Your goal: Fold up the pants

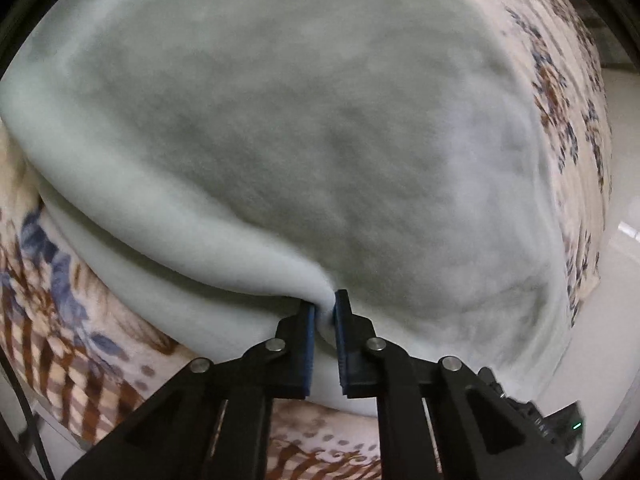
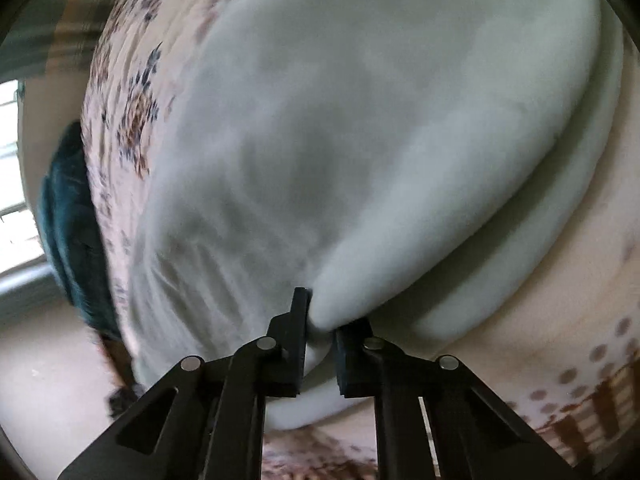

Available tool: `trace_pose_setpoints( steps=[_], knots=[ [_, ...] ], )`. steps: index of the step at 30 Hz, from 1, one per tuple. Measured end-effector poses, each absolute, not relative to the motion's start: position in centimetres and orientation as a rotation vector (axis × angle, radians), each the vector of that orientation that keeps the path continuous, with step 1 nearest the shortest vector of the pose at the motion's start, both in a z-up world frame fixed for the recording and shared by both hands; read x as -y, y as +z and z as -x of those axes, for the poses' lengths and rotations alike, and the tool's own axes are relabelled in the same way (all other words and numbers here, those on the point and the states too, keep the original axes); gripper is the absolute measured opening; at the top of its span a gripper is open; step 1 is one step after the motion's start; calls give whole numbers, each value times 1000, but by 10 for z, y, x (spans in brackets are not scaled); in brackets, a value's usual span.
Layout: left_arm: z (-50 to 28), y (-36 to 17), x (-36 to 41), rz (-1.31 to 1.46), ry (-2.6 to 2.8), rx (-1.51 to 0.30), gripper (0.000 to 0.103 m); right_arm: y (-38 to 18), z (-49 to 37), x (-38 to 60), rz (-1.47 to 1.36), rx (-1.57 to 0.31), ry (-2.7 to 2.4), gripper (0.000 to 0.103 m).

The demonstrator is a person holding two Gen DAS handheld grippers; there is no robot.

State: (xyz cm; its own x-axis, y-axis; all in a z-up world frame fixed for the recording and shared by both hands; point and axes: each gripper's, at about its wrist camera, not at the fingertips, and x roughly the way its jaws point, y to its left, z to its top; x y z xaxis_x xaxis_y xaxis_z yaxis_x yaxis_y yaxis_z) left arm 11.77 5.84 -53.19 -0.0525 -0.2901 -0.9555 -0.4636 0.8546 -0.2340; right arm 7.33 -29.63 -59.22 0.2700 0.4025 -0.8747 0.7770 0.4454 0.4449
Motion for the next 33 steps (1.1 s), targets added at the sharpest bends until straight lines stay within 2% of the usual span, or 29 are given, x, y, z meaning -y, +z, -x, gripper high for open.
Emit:
trace_pose_setpoints(
  steps=[4,12,15,17,18,19,20,21,22,23,24,25,27,29,31,33],
  knots=[
    [-106,-519,-56,556,133,-1636,7,-567,-76,286,-1005,-1367,-379,10],
    [-90,-496,-64,533,100,-1621,7,-539,-55,281,-962,-1358,-349,9],
    [-86,-509,-66,512,100,-1643,7,-537,-49,277,-946,-1373,-336,9],
    [-87,-526,-65,506,117,-1687,11,-554,-57,274,-921,-1433,-320,10],
    [-88,-529,-65,499,120,-1702,13,-566,-64,275,-918,-1473,-320,16],
    [-90,-523,-62,440,124,-1712,15,-571,-65,278,-914,-1503,-326,27],
    [-94,-514,-52,352,135,-1702,16,-574,-65,283,-905,-1543,-340,31],
    [-96,-496,-39,199,138,-1651,21,-570,-65,288,-905,-1538,-341,32],
    [-97,-484,-27,93,129,-1604,33,-565,-65,291,-880,-1535,-345,43],
    [-96,-470,-13,-6,108,-1557,36,-558,-66,294,-833,-1537,-358,54],
    [-96,-459,-1,-68,79,-1521,38,-545,-67,301,-778,-1521,-374,75],
    [-96,-452,8,-94,57,-1507,39,-535,-66,308,-756,-1498,-388,81],
    [-96,-442,24,-125,10,-1509,41,-519,-63,327,-724,-1475,-436,81],
    [-91,-429,36,-137,-42,-1516,49,-512,-58,351,-747,-1450,-489,81],
    [-89,-416,53,-150,-86,-1503,69,-511,-48,386,-803,-1436,-572,81],
    [-88,-399,78,-156,-139,-1471,79,-512,-38,418,-889,-1396,-631,81]
  ],
)
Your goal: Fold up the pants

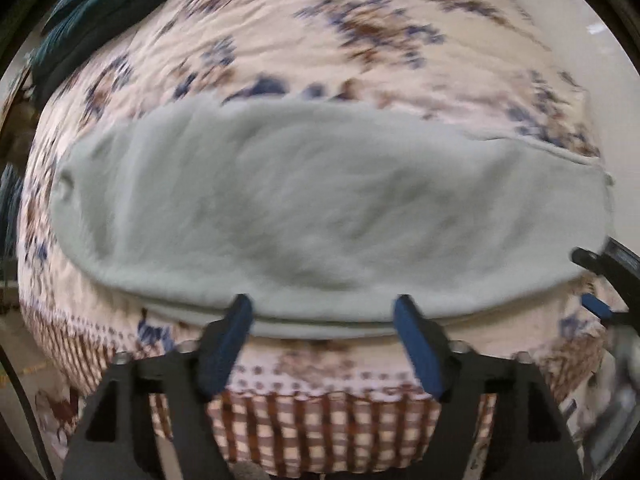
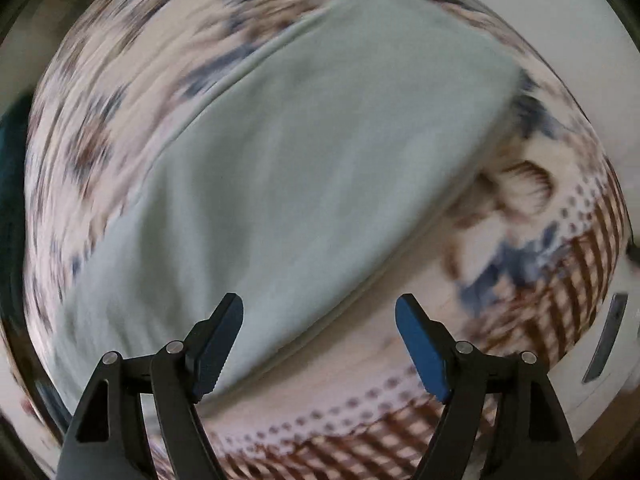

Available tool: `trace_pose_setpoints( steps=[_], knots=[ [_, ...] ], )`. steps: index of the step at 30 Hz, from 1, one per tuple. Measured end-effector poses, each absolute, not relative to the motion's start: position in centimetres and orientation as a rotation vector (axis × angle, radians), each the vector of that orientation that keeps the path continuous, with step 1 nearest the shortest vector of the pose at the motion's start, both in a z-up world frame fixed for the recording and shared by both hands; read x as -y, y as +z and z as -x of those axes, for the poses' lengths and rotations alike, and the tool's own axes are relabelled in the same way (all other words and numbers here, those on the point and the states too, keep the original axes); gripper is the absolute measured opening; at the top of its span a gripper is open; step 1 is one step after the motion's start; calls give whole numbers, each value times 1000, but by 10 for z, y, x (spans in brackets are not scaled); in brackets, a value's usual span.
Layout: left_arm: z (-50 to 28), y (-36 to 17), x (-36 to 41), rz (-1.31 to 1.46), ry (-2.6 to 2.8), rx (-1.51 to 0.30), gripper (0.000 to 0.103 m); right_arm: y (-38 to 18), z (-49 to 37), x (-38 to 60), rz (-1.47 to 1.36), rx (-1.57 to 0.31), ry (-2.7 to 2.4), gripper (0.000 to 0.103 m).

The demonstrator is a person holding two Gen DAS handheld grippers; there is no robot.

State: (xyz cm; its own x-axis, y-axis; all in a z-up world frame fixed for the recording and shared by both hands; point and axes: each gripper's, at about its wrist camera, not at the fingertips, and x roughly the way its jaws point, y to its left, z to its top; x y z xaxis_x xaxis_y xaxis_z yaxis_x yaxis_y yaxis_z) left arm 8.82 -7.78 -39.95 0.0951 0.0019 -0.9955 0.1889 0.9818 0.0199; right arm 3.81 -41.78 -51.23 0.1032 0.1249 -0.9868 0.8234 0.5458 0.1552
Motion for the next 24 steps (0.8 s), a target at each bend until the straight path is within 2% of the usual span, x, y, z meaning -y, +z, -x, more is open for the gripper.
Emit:
trace_pose_setpoints(
  steps=[1,6,8,9,10,12,15,18,20,23,24],
  knots=[
    [-88,-394,84,-162,-159,-1458,82,-514,-31,435,-930,-1369,-665,81],
    [-91,-378,140,-194,-265,-1404,84,-541,-11,494,-1043,-1291,-727,80],
    [-91,-380,158,-213,-311,-1401,84,-561,-6,504,-1099,-1282,-705,59],
    [-92,-383,167,-224,-327,-1402,84,-569,-4,506,-1113,-1284,-690,35],
    [-92,-386,176,-231,-347,-1408,84,-572,0,508,-1109,-1274,-693,24],
    [-92,-391,190,-240,-378,-1418,84,-571,2,504,-1088,-1234,-684,16],
    [-94,-395,206,-238,-400,-1423,84,-557,19,504,-1108,-1163,-703,15],
    [-97,-398,215,-237,-403,-1425,84,-585,36,511,-1262,-1169,-645,16],
    [-100,-400,218,-240,-407,-1422,84,-595,39,519,-1364,-1152,-592,22],
    [-105,-401,221,-225,-400,-1422,84,-592,51,538,-1505,-1033,-543,32],
    [-106,-402,222,-224,-399,-1421,84,-587,59,546,-1524,-985,-562,46]
  ],
)
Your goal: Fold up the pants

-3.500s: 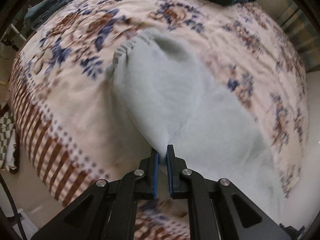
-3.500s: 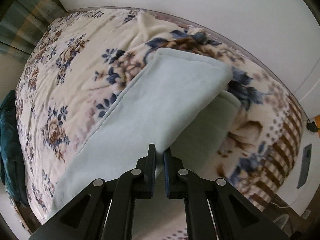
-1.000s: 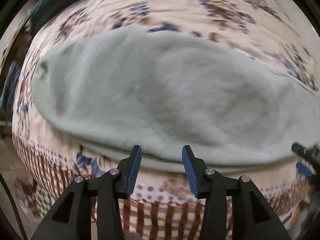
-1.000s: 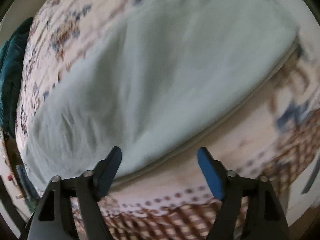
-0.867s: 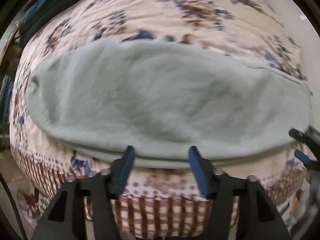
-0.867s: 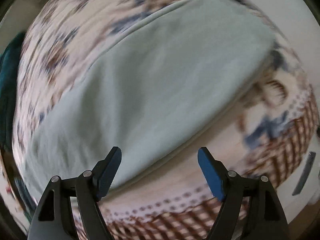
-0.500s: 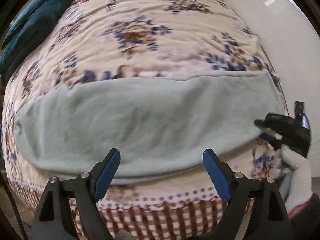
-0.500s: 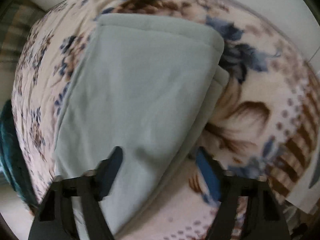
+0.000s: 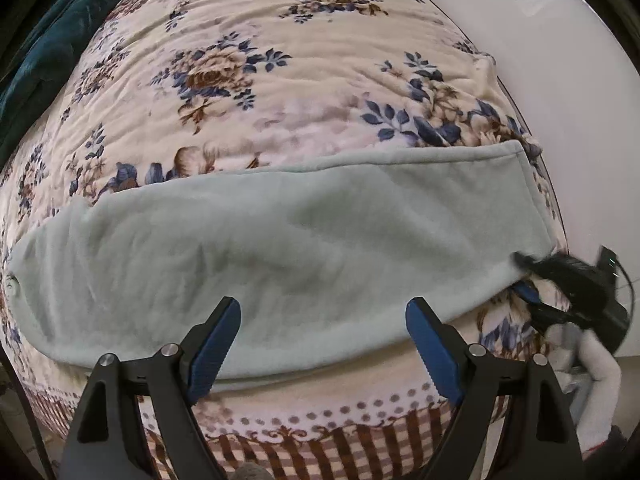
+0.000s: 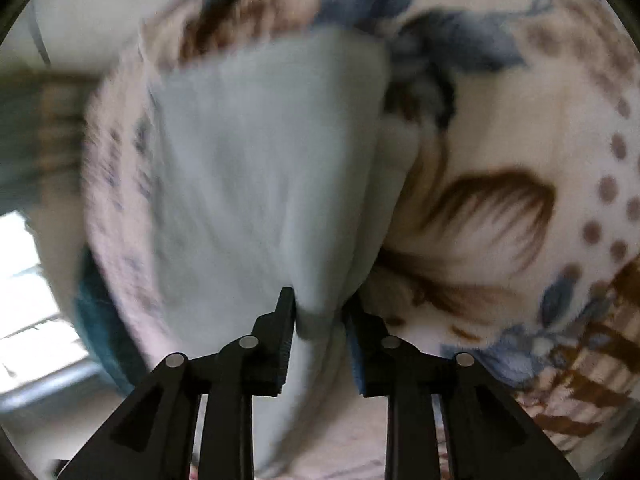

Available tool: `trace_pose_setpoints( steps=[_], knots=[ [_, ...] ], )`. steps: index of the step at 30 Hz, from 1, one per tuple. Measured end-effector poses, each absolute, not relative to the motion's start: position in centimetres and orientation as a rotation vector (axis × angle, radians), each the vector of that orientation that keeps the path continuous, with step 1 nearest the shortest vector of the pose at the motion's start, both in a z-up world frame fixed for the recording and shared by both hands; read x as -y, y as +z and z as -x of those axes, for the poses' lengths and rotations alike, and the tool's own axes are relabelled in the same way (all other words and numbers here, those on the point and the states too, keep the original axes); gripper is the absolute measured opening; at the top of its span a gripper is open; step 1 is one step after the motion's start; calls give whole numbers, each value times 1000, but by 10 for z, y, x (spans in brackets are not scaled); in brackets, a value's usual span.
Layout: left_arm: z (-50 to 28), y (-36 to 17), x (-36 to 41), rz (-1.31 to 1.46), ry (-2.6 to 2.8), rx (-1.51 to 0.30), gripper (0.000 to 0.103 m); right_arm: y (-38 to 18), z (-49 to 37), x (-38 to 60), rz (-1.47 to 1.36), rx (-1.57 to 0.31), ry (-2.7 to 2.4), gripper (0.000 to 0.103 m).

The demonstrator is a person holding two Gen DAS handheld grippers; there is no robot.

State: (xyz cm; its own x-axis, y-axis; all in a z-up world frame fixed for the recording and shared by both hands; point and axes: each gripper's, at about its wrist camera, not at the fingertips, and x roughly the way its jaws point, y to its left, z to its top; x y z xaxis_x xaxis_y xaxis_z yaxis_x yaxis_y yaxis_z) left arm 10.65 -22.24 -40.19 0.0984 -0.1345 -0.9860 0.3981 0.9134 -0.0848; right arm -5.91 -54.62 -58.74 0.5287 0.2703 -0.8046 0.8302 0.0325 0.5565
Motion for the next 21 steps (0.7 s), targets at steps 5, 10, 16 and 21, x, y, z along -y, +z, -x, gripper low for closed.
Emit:
trace_pose_setpoints(
  steps=[5,10,16,21],
  knots=[
    [-113,-408,230,-218,-394,-1429,84,-591,84,588,-1618,-778,-652,65],
    [-118,-414,240,-223,-393,-1433,84,-612,68,606,-1648,-753,-640,66],
    [-122,-419,249,-240,-395,-1432,84,-597,54,607,-1462,-830,-675,20],
    [-126,-420,248,-249,-384,-1424,84,-603,63,618,-1376,-925,-710,15]
  ],
)
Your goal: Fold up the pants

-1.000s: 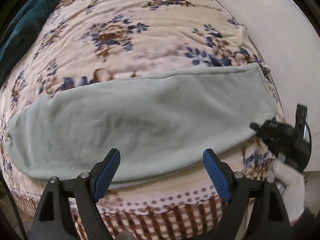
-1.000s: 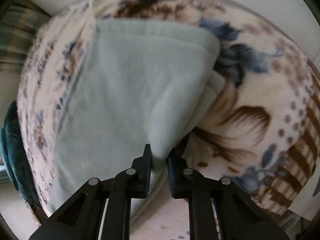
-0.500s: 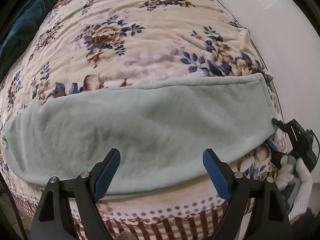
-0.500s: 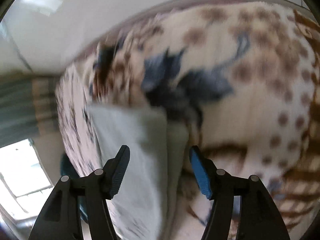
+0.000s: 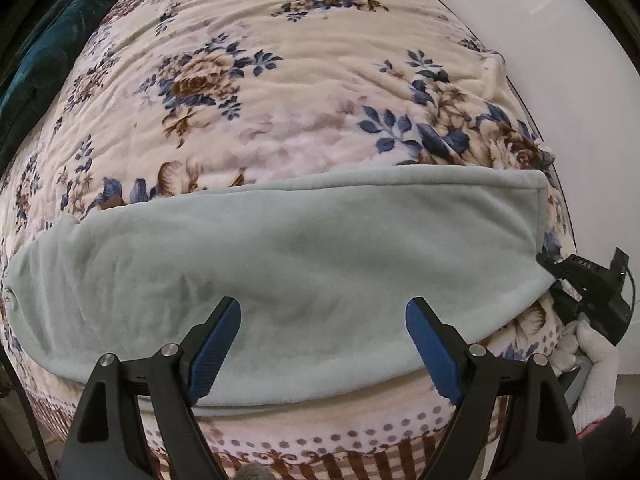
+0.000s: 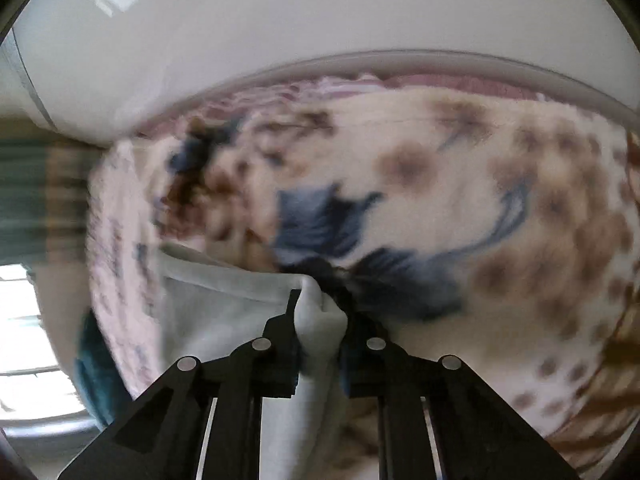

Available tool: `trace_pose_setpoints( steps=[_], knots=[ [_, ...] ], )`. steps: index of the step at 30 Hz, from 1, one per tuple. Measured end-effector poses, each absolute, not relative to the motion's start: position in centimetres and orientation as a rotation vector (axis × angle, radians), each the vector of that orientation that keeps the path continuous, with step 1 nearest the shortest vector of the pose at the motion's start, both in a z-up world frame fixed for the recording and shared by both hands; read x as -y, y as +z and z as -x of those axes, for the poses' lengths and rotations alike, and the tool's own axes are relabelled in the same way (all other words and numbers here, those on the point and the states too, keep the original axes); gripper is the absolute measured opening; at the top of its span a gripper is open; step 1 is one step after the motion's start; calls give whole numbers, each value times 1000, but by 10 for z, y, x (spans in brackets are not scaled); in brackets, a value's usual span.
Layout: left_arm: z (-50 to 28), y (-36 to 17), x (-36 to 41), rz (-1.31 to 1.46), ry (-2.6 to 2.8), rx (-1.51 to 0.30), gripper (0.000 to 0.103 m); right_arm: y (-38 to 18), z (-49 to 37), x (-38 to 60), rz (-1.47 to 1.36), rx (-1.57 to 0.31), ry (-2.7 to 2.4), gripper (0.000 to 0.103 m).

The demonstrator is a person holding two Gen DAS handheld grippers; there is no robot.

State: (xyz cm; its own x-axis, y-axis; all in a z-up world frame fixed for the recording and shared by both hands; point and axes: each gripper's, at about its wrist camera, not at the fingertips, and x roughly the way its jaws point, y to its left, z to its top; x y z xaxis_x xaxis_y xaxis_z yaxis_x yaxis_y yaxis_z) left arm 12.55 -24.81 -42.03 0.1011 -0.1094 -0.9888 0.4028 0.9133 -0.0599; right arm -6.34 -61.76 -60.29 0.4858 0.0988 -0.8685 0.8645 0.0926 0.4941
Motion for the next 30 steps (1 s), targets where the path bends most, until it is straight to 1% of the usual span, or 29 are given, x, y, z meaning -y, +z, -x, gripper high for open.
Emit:
trace_pose_setpoints(
  steps=[2,3,5,6,7,8,9,10,11,14,16,18,21,24,26,28,30],
  knots=[
    [-127,-420,246,-253,-379,-1421,84,-601,52,623,-1357,-967,-675,17],
    [-128,-420,244,-249,-375,-1416,84,-597,48,625,-1362,-985,-662,20],
    [-130,-418,236,-223,-369,-1399,84,-584,43,626,-1339,-1029,-652,36],
    [-132,-417,230,-215,-358,-1395,84,-574,41,624,-1298,-1057,-662,52],
    [-135,-417,224,-202,-343,-1396,84,-561,37,620,-1239,-1076,-669,66],
    [-137,-415,214,-174,-332,-1401,84,-547,34,613,-1180,-1084,-670,72],
    [-139,-414,203,-147,-322,-1404,84,-538,25,604,-1133,-1102,-675,81],
    [-142,-413,187,-117,-295,-1411,84,-529,25,596,-1100,-1114,-678,88],
    [-143,-413,170,-94,-266,-1420,84,-522,22,581,-1072,-1124,-676,90],
    [-145,-416,111,-28,-161,-1446,84,-514,23,540,-1056,-1158,-639,90],
    [-149,-422,54,43,-62,-1478,84,-520,21,502,-1082,-1217,-597,90],
    [-153,-428,-11,120,56,-1500,84,-525,24,474,-1116,-1231,-565,90],
    [-157,-434,-105,229,228,-1503,84,-538,9,428,-1176,-1264,-519,90],
    [-164,-439,-196,330,383,-1480,84,-550,-25,376,-1182,-1307,-474,90],
    [-170,-448,-258,459,439,-1477,84,-557,-39,346,-1205,-1322,-456,90],
    [-177,-458,-303,561,453,-1471,84,-561,-54,310,-1230,-1336,-458,90],
    [-190,-474,-337,587,453,-1463,84,-562,-61,279,-1218,-1341,-475,90]
  ],
)
